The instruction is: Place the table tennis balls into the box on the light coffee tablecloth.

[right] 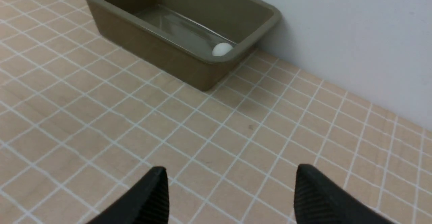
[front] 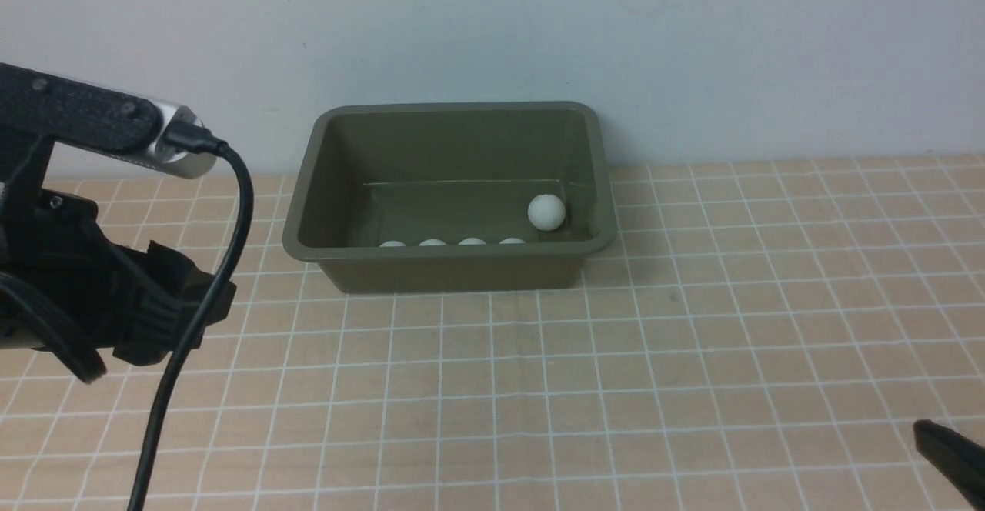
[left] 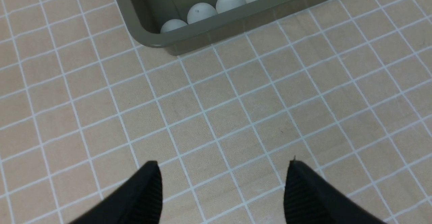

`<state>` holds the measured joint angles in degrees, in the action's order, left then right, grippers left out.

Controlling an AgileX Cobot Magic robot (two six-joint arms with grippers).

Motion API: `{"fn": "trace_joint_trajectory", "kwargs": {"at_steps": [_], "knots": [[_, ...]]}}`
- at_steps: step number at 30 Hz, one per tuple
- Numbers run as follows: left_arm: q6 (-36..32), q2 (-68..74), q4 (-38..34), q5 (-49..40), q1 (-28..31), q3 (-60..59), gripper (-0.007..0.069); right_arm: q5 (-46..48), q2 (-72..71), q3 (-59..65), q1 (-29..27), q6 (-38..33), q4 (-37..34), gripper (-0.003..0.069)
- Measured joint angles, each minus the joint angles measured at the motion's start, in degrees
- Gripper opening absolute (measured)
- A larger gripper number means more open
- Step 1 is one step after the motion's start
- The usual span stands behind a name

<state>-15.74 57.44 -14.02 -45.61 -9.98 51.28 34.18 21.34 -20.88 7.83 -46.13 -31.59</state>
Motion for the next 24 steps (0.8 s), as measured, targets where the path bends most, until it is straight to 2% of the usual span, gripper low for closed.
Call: {"fn": "trace_joint_trajectory", "kwargs": {"at_steps": [4, 9, 16, 24], "knots": [[0.0, 0.0, -0.2, 1.5, 0.0, 0.0, 0.0404, -3.1, -4.2, 4.1, 0.0, 0.0, 3.2, 0.0449], [0.0, 0.0, -0.2, 3.5, 0.0, 0.0, 0.0404, -5.5, -6.7, 5.0, 0.0, 0.0, 3.8, 0.0416], [-0.4, 0.0, -0.2, 4.0, 0.0, 0.0, 0.0404, -2.7, -7.0, 5.1, 0.0, 0.4, 3.7, 0.0369], [-0.7, 0.0, -2.1, 5.7, 0.0, 0.0, 0.0404, -1.2, -7.0, 5.1, 0.0, 0.4, 3.6, 0.0358]]}}
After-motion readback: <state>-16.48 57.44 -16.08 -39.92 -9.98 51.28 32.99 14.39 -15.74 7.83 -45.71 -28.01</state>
